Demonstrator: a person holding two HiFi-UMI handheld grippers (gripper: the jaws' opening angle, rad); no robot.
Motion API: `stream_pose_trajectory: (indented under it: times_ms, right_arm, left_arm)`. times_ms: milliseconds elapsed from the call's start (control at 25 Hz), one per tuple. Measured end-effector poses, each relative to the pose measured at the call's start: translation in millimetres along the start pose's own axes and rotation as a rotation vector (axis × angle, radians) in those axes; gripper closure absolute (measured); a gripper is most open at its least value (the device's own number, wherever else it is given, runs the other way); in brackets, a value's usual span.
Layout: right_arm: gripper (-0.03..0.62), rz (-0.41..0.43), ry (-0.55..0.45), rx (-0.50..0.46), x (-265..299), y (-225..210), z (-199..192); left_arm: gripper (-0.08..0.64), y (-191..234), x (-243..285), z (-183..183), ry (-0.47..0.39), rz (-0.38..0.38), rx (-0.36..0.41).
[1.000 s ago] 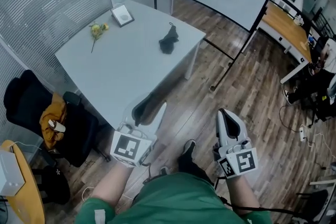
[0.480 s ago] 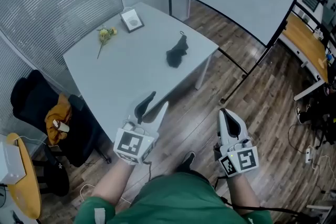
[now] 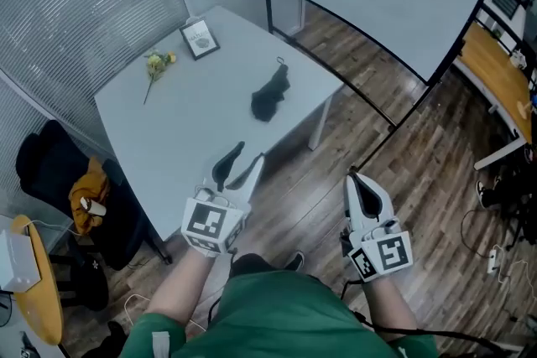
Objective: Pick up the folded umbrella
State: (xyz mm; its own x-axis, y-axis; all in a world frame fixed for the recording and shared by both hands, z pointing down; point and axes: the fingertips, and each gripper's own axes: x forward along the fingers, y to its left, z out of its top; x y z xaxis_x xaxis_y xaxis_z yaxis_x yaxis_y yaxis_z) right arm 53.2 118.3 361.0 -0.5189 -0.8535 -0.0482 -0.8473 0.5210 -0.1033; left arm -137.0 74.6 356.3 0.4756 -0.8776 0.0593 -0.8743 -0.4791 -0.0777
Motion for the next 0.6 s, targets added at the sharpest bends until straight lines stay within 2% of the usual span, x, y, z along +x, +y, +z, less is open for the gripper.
stream_pose_trajectory:
  times_ms: [320,600]
  right_arm:
    - [0.589,-0.014,0.025,0.042,35.8,-48.0,-14.9]
    - [0.589,-0.062,0.051,0.044,86.2,-86.4,-28.4]
  left_arm:
    - [0.383,27.4,64.8,-26.0,0.079,0.023,0.004]
    - [0.382,61.4,140.8,-60.7,0.135,-0.018,-0.019]
